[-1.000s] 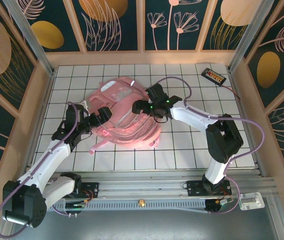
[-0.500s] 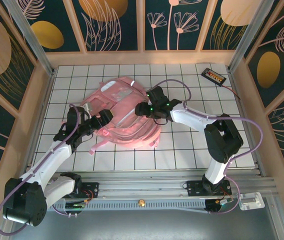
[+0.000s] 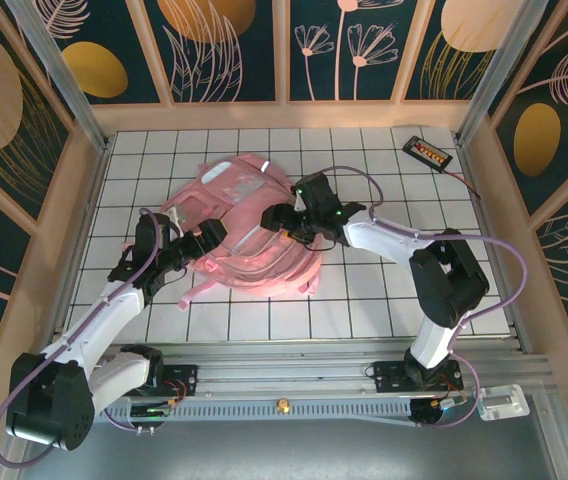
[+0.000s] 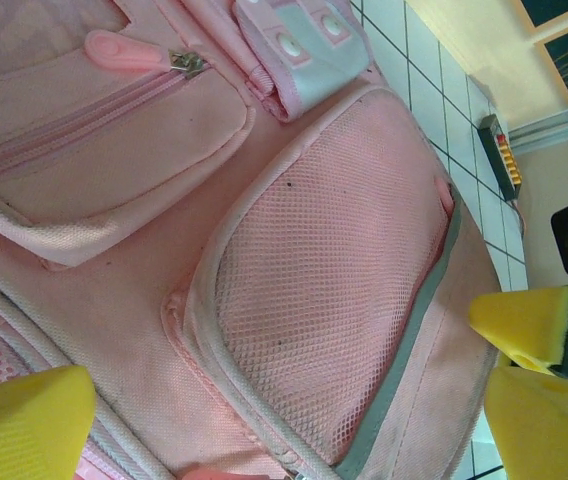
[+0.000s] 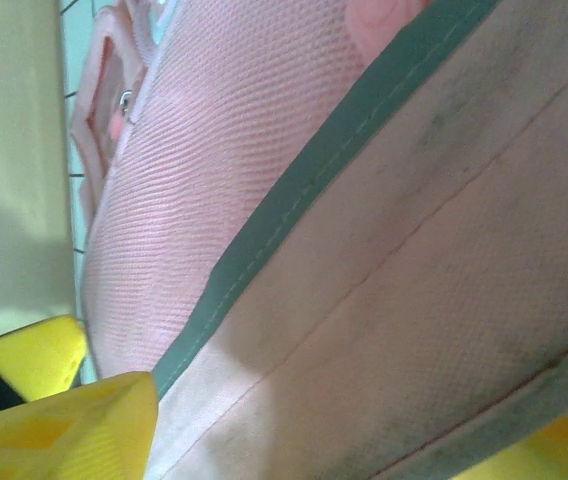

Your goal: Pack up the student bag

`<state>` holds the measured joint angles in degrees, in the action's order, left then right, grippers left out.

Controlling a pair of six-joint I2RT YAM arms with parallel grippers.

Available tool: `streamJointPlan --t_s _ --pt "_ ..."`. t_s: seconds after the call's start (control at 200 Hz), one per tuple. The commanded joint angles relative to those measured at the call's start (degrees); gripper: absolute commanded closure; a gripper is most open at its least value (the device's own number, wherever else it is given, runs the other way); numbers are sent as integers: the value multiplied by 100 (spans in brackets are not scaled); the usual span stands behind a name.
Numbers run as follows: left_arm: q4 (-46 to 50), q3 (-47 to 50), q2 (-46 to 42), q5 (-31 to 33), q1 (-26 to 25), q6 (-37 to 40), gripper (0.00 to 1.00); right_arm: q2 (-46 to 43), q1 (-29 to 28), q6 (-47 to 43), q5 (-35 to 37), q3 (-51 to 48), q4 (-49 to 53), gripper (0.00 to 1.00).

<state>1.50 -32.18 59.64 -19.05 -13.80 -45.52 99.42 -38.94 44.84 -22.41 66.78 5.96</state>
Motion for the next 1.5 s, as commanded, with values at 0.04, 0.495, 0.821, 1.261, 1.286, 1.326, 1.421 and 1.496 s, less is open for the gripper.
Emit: streamJointPlan --t_s 0.04,0.495,0.821,1.261,1.286,1.326,1.421,1.496 --pt "-116 72 -59 -2 38 51 1 -234 -71 842 -736 -397 -1185 29" --pt "-79 116 -110 -12 39 65 1 234 -208 1890 -1093 -499 -3121 58" --pt "-36 133 -180 15 45 94 1 49 71 1657 -911 -737 -2888 91" --pt "-476 251 -100 -381 36 -139 1 -457 1386 -678 -1683 -132 100 100" --pt "-579 271 -57 -483 41 -194 1 -366 1411 -918 -1690 34 353 100" --pt "-760 303 26 -648 39 -293 1 -265 1432 -1183 -1658 212 670 100" --pt "-1194 396 174 -960 38 -577 1 -121 1452 -1419 -1738 333 754 100" --pt "-1436 415 264 -1152 32 -686 1 -20 1469 -1506 -1761 386 777 100"
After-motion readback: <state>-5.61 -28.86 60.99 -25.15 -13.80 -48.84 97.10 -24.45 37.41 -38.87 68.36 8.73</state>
